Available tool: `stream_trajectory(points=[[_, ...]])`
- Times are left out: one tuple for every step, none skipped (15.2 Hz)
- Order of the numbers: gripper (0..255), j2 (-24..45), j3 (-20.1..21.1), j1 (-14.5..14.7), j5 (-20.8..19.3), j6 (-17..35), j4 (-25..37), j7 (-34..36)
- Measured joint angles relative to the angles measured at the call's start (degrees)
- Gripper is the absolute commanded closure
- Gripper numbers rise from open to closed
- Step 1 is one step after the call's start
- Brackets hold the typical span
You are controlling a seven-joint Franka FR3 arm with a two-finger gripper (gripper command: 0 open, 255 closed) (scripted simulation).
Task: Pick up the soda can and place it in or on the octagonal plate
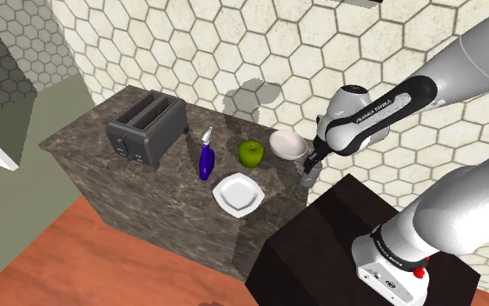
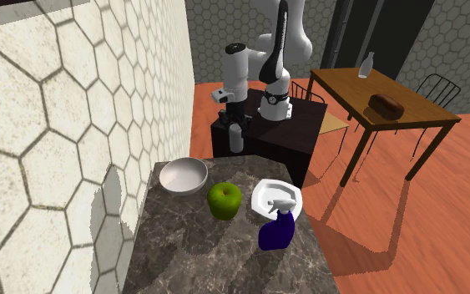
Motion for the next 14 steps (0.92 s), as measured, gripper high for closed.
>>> stream_trajectory(points=[[255,-1.2,0.1,-0.1,-0.3,-1.3,0.1,0.2],[255,-1.7,0.7,0.3,-0.1,-2.2,0.5,1.1],[255,-1.7,1.4,0.9,0.2,-2.8,1.1,2.2],[255,-1.7,2.6,1.9,0.7,-3.6,1.9,3.8],[255,-1.2,3.8,2.9,1.2,-3.8,2.5,5.5],[255,-0.3,4.5,3.6,1.6,-4.1,3.7,6.4],[255,0.6,5.7,4.7,2.2,-4.1,4.7,8.2],[255,1.2,6.6,5.4,2.5,-4.7,5.9,9.5],[255,2.1,7.6,6.2,2.8,-5.0,7.1,11.1],[255,2.9,8.5,7.0,3.0,-5.7,8.5,12.6],[255,3.4,9.4,7.6,3.0,-6.2,9.6,14.0],[255,4.3,10.2,8.3,3.1,-7.1,11.3,15.5],[255,5.6,11.0,9.0,3.1,-7.6,13.2,16.9],[255,6.4,11.8,9.7,3.1,-7.9,14.3,18.6]])
